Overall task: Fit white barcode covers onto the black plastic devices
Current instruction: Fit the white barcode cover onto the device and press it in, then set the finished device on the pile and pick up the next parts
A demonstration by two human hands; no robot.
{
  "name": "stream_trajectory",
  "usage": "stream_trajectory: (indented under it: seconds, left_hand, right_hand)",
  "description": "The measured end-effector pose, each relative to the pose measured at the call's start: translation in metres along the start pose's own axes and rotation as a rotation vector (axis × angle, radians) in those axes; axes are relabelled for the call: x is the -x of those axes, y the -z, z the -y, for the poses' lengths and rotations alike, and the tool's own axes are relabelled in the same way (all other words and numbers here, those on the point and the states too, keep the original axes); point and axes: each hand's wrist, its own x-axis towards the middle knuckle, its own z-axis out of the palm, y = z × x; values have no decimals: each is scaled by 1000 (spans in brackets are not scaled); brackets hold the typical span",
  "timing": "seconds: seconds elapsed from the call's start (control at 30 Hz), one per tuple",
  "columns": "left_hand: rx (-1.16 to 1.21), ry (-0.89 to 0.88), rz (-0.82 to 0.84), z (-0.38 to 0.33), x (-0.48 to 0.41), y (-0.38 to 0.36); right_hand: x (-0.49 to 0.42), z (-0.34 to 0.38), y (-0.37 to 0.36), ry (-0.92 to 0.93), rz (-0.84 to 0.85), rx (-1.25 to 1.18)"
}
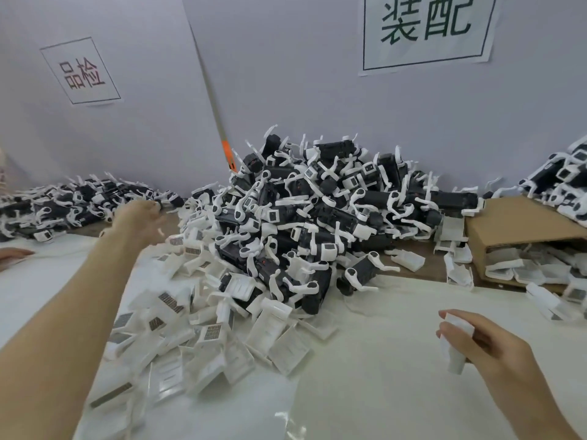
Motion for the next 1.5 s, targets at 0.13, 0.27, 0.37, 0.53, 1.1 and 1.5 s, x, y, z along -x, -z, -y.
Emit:
stream_trajectory:
  seconds: [0.13,0.27,0.37,0.53,1.1,1.5]
  left_hand:
    - [-293,-225,535,52,57,-37]
    - [-950,-644,826,119,114,-67]
    - [-1291,-791,892,150,142,-89]
    - [-1701,-1097,828,198,165,-117]
    - [-1493,-749,646,253,195,-110]
    - [35,559,909,264,246,-79]
  right_hand:
    - [-2,-2,2,-10,-13,14]
    - [1,-4,-1,-14,-18,26]
    - [1,-4,-1,1,-14,62]
    - [2,-3,-2,17,-13,75]
    - [2,0,0,59,-21,79]
    - [-5,-2,3,-144,-86,-171]
